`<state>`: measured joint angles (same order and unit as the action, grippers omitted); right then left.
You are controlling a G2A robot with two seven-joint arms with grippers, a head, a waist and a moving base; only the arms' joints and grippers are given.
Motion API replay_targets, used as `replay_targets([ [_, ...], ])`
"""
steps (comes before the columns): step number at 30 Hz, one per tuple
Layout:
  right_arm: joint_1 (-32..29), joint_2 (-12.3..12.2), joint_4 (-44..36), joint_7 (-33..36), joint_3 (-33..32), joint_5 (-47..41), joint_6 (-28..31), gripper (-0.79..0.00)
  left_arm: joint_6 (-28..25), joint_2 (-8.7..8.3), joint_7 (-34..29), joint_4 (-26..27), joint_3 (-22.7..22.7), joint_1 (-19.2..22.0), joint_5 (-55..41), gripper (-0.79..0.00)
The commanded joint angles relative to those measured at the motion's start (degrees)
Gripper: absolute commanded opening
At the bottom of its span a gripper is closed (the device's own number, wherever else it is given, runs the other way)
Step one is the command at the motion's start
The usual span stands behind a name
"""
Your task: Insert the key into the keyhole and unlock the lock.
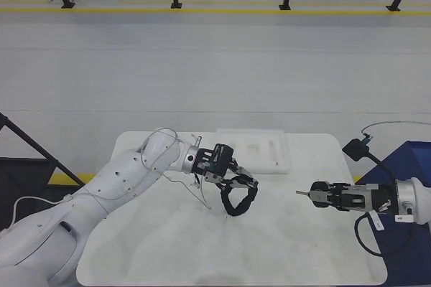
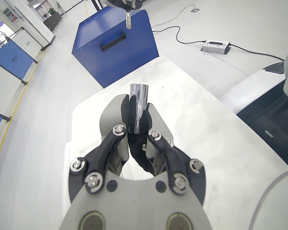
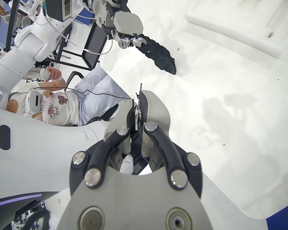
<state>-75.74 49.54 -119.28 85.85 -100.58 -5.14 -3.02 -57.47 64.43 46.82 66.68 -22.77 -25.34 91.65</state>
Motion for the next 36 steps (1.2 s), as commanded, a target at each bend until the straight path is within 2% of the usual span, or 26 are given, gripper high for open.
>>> replay_targets([
  [1,0.0,0.0,0.0,0.0,0.0,0.0,0.0,-0.785,-0.1,0.09,-0.1,-0.1,0.1,0.1,-0.2,-0.785],
  [20,0.0,0.0,0.0,0.0,0.0,0.0,0.0,-0.785,-0.1,0.09,-0.1,-0.1,0.1,0.1,-0.2,-0.785],
  [24,-0.8,-0.2,-2.8,-2.1,1.3,2.7,-1.6,-0.785,0.9,0.38,-3.2,0.0,-0.7,-1.5,-2.9,-0.785],
  [29,0.3,-0.8,-6.7,-1.4,3.7,8.6,-7.3,-0.785,1.6,2.29,-5.0,-0.4,0.0,0.0,-2.5,-0.785],
  [36,2.6,-1.5,-9.9,-0.9,6.2,13.5,-15.8,-0.785,5.1,7.26,-1.9,-5.3,3.4,3.0,0.0,-0.785],
])
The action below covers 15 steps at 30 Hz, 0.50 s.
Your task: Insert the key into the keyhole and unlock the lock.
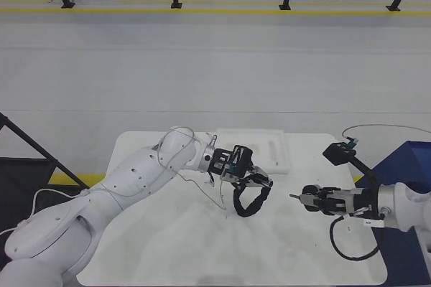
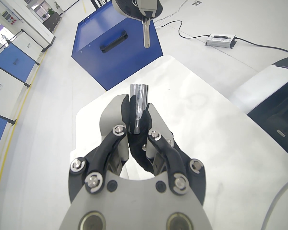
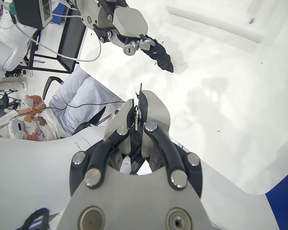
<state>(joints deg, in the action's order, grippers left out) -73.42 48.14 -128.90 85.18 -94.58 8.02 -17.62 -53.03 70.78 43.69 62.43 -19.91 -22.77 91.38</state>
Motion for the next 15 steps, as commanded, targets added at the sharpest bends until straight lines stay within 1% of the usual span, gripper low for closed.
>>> replay_targets([
  [1,0.5,-0.2,-0.6,-0.4,0.3,0.7,-1.9,-0.785,1.2,1.64,2.1,-2.1,1.1,0.8,0.7,-0.785],
  [4,0.7,-0.4,-1.2,-1.4,0.7,1.5,-2.9,-0.785,2.5,3.68,4.7,-4.9,2.3,1.8,1.9,-0.785],
  [7,0.9,-0.8,-2.5,-2.1,1.1,3.5,-3.6,-0.785,3.5,5.34,7.5,-7.6,3.1,2.4,2.7,-0.785],
  [11,0.9,-1.2,-4.0,-3.1,2.0,4.8,-4.6,-0.785,3.9,7.05,10.4,-10.7,3.9,2.8,3.5,-0.785],
  [15,0.8,-1.4,-4.4,-4.7,2.9,4.9,-6.2,-0.785,4.8,8.37,12.4,-12.6,4.5,2.8,4.1,-0.785],
])
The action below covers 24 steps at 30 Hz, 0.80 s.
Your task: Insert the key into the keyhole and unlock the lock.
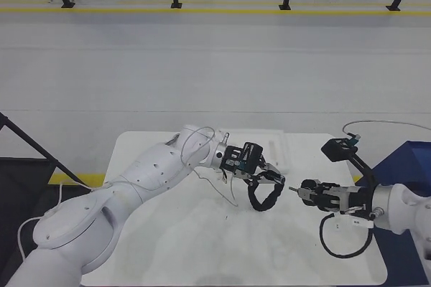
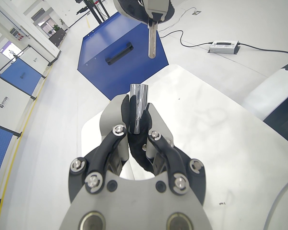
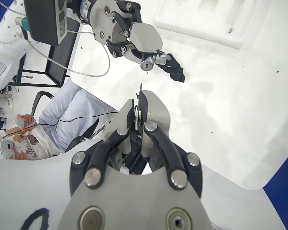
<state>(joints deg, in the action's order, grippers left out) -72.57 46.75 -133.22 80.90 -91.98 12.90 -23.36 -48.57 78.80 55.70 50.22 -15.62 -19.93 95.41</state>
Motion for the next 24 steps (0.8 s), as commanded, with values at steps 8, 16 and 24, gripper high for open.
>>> replay_targets([
  [8,0.8,-0.5,-0.1,-1.9,3.3,1.5,-1.9,-0.785,1.3,1.83,1.3,-2.0,1.5,0.2,-0.9,-0.785],
  [16,1.6,-1.0,0.2,-3.2,5.2,3.4,-3.2,-0.785,1.9,2.26,1.9,-2.8,2.9,0.8,-2.1,-0.785],
  [24,1.4,-1.5,0.1,-3.6,5.3,4.3,-3.7,-0.785,2.1,2.26,2.1,-3.5,4.4,1.1,-3.6,-0.785],
])
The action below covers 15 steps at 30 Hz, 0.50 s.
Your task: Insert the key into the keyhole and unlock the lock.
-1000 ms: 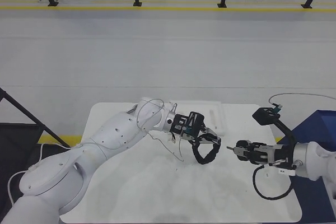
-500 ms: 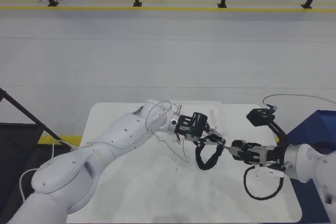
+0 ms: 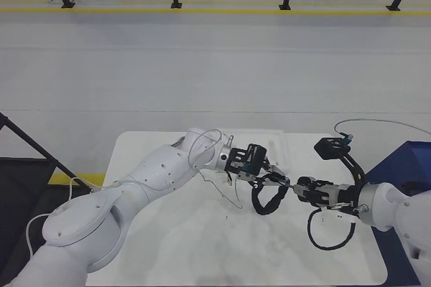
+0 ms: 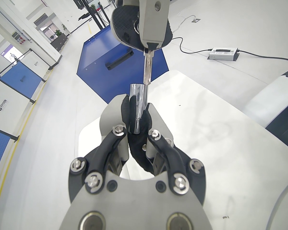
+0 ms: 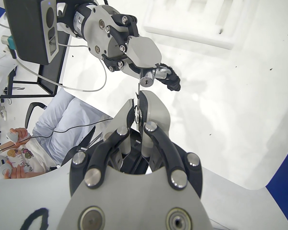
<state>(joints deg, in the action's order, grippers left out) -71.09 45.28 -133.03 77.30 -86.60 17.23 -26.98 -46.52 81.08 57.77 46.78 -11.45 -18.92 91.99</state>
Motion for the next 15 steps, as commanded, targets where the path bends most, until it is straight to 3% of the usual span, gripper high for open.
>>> replay_targets([
  [1,-0.1,-0.1,-0.1,-0.1,-0.1,0.0,-0.1,-0.785,0.1,-0.04,0.1,-0.2,0.4,0.1,-0.4,-0.785],
  [15,0.0,-0.8,-0.1,-0.6,0.3,0.6,-0.6,-0.785,0.6,-0.37,0.6,0.4,1.7,0.1,-2.4,-0.785],
])
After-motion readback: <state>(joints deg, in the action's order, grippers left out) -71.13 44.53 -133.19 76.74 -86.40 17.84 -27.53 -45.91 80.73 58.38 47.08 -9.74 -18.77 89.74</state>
